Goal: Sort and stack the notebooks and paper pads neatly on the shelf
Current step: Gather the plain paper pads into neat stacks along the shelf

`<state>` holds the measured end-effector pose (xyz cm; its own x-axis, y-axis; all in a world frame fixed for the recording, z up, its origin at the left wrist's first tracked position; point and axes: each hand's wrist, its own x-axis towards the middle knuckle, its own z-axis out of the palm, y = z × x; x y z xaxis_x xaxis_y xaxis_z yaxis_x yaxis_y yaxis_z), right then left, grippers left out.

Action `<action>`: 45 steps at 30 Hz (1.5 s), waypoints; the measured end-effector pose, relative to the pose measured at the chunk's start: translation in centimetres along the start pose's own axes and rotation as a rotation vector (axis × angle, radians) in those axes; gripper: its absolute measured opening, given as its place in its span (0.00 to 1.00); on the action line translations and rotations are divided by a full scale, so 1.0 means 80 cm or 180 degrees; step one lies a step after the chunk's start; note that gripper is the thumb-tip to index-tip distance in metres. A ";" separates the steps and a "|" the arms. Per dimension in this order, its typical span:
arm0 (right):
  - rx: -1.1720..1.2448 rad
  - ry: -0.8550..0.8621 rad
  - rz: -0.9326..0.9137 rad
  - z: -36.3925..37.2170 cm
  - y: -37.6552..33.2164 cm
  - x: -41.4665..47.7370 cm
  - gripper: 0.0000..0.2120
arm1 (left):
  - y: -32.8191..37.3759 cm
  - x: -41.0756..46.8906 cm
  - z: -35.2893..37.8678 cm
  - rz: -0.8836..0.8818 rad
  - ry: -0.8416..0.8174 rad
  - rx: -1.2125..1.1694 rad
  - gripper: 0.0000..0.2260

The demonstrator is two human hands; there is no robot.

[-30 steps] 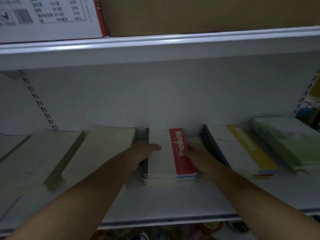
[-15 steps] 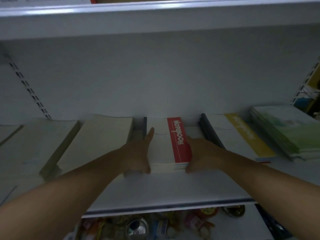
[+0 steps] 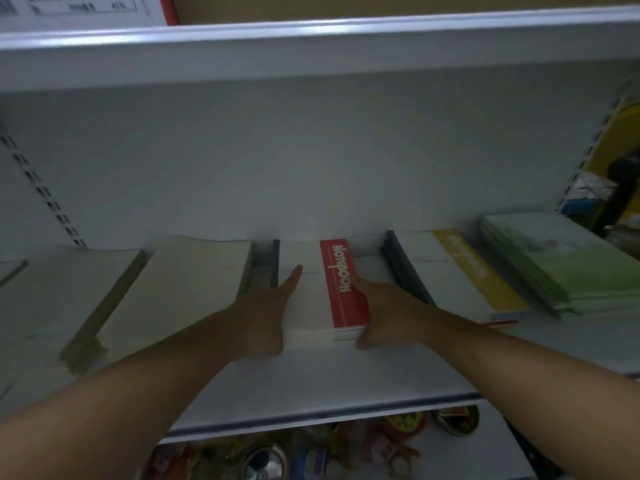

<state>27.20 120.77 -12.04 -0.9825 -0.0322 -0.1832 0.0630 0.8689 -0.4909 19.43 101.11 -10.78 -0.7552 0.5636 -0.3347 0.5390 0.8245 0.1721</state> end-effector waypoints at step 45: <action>0.3015 0.2519 -0.0059 -0.084 0.125 -0.112 0.10 | 0.228 0.037 0.036 0.1323 0.1444 -0.4767 0.24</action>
<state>35.45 133.07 -9.57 -0.7993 0.5533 0.2345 -0.1740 0.1605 -0.9716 28.13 117.68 -11.32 -0.8463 0.4924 0.2032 0.1007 -0.2268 0.9687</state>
